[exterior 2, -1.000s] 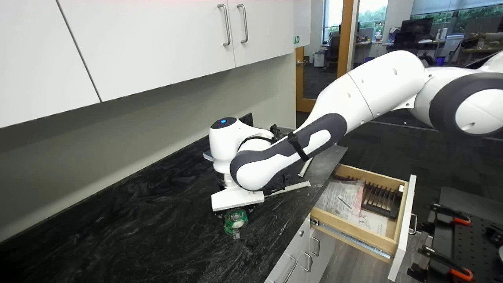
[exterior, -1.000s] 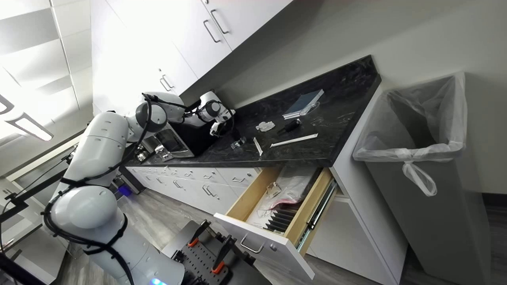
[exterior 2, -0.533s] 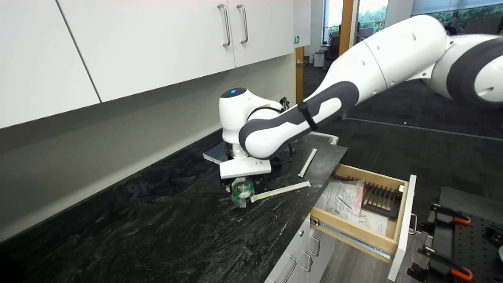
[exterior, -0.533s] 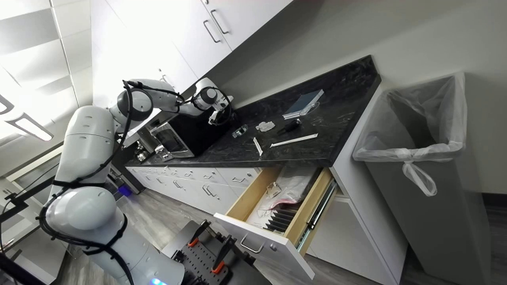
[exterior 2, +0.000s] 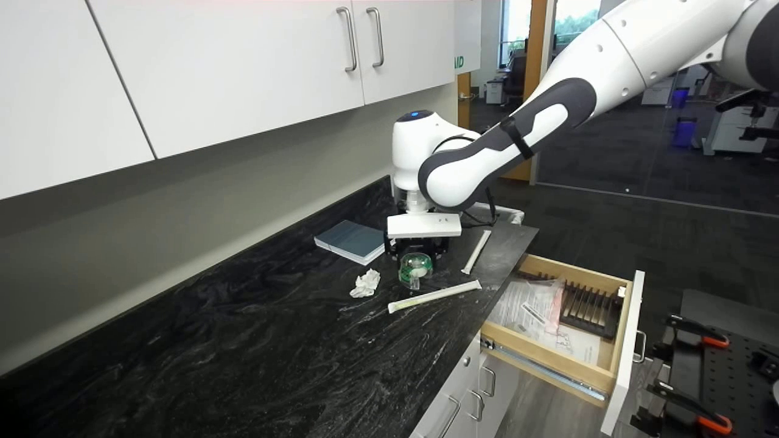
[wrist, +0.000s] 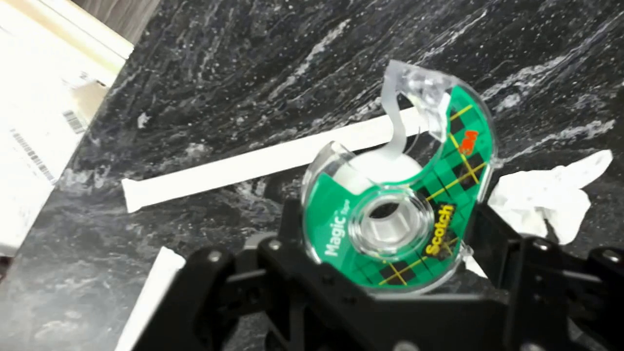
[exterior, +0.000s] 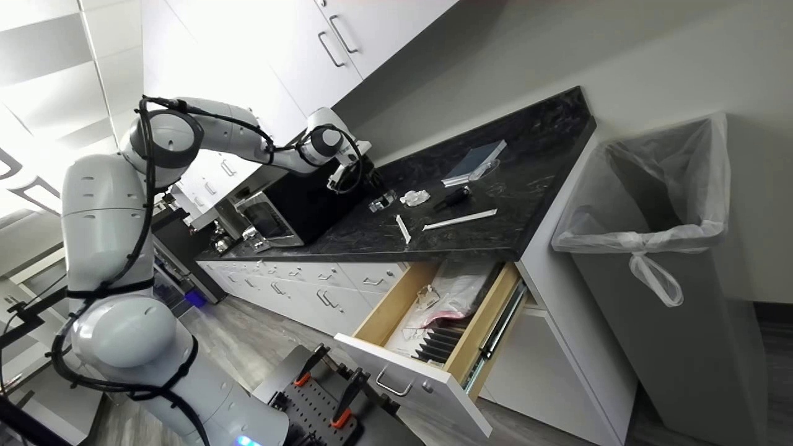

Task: Place the tape and black object inside the open drawer then close the drawer

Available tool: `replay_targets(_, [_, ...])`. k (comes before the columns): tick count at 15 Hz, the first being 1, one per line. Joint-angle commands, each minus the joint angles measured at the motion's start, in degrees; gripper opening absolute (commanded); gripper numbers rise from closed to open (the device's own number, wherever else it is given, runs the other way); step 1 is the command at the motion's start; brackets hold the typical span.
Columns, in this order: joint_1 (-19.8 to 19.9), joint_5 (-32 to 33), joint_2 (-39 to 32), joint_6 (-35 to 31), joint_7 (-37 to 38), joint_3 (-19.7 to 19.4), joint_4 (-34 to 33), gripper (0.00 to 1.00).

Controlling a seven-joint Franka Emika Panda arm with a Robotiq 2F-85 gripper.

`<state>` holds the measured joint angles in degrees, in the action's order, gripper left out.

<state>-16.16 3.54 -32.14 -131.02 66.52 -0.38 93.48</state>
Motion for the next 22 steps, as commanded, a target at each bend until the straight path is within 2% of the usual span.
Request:
replay_targets(1, [0.62,-0.36,1.32,-0.91,-0.33,0.03,2.13,0.83])
replay_targets(4, [1.29,-0.49,3.65,-1.54,-0.84,0.16,5.37,0.83])
replay_targets(5, [1.26,-0.5,3.84,-1.54,-0.85,0.3,5.57,0.58])
replay_targets(8, [1.66,-0.18,9.51,-1.1,-1.07,-0.05,12.39,0.58])
replay_targets(12, [3.25,0.18,19.02,-3.34,-0.27,-1.38,25.23,0.58])
replay_targets(18, [9.57,1.48,33.03,-6.8,0.44,-2.95,43.56,0.58])
replay_targets(21, [14.7,1.74,37.5,-8.93,-2.56,-4.47,50.71,0.58])
replay_targets(22, [13.83,1.32,32.75,-6.17,-1.17,-2.47,44.74,0.83])
